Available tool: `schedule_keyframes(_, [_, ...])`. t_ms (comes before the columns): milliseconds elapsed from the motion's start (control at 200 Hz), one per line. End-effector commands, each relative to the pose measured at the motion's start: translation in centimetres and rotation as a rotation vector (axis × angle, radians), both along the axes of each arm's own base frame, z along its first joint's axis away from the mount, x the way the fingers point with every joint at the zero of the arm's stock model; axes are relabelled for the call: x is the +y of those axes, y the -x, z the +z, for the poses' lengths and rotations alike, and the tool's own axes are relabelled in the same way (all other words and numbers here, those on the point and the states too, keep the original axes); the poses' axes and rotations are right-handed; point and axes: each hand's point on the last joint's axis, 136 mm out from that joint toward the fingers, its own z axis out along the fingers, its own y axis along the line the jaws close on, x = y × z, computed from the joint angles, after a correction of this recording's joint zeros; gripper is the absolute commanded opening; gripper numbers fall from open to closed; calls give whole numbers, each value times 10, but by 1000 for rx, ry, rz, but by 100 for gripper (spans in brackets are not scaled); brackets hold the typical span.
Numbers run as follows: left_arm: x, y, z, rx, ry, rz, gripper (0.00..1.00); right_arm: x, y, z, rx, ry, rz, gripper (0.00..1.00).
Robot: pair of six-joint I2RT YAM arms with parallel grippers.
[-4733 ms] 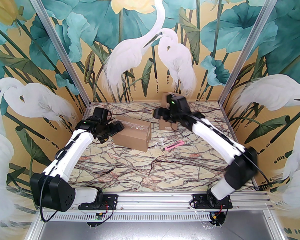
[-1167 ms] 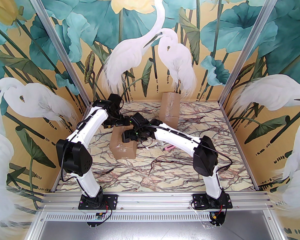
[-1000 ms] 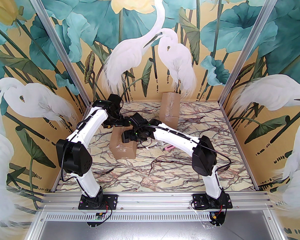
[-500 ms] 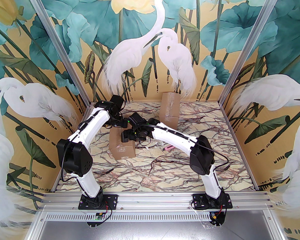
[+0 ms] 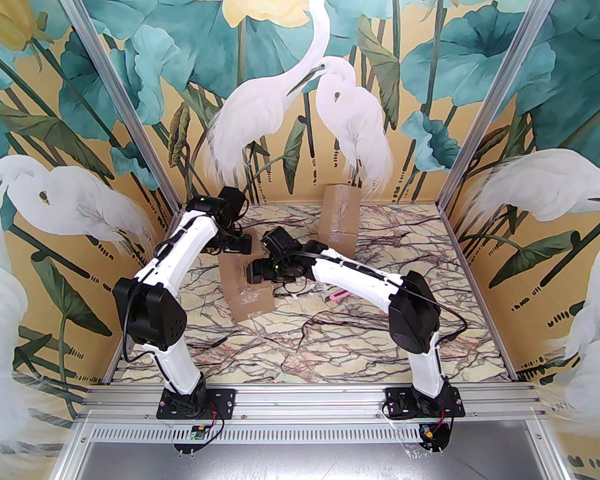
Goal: Unpack the express box
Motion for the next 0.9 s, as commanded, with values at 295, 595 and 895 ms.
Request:
schedule_keyframes(295, [0, 37, -34, 141, 61, 75, 98, -22, 1, -36, 61, 116, -27, 83])
schedule_keyframes(595, [3, 42, -45, 187, 37, 58, 88, -26, 0, -44, 88, 141, -44, 83])
schedule_keyframes(895, [12, 55, -76, 266, -17, 74, 91, -27, -1, -43, 85, 138, -51, 83])
